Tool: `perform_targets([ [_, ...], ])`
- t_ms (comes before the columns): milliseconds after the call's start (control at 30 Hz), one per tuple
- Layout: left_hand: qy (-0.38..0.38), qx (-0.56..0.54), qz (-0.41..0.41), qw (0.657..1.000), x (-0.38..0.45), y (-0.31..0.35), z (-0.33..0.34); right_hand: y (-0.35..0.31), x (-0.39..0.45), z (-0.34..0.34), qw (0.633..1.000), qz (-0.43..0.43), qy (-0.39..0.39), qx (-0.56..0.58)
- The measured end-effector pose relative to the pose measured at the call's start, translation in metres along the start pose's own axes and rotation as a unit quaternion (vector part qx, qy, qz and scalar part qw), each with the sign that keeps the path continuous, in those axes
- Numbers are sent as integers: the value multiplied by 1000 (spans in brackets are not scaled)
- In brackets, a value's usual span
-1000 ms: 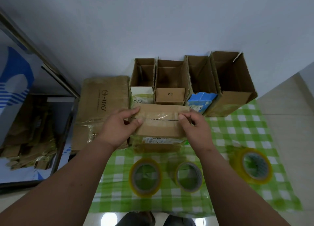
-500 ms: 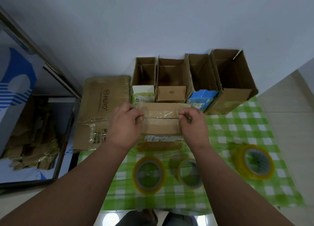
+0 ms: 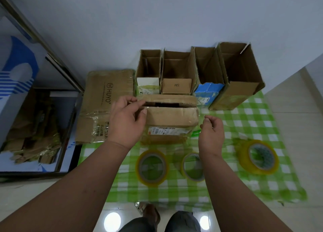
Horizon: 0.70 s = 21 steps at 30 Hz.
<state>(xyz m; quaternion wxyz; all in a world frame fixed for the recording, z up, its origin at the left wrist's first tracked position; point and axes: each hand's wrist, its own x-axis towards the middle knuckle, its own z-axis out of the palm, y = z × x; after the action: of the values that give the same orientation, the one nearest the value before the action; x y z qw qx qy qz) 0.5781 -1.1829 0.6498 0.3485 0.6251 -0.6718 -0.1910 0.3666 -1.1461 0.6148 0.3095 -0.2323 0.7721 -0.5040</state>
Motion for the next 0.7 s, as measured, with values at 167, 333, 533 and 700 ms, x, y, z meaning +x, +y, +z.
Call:
perform_targets([
  [167,46,-70,-118,989,-8,1,-6,10,-12,-7,999,9,22,-25],
  [333,102,-107,-268,952,-36,-17,-11,17,-32,-13,985,-101,-97,-96],
  [533,66,-92,-374,920,-82,-44,-1,31,-63,0,850,-276,-356,-272],
  [700,47,-79,-425,901,-115,-58,3,57,-75,16,609,-380,-504,-480],
])
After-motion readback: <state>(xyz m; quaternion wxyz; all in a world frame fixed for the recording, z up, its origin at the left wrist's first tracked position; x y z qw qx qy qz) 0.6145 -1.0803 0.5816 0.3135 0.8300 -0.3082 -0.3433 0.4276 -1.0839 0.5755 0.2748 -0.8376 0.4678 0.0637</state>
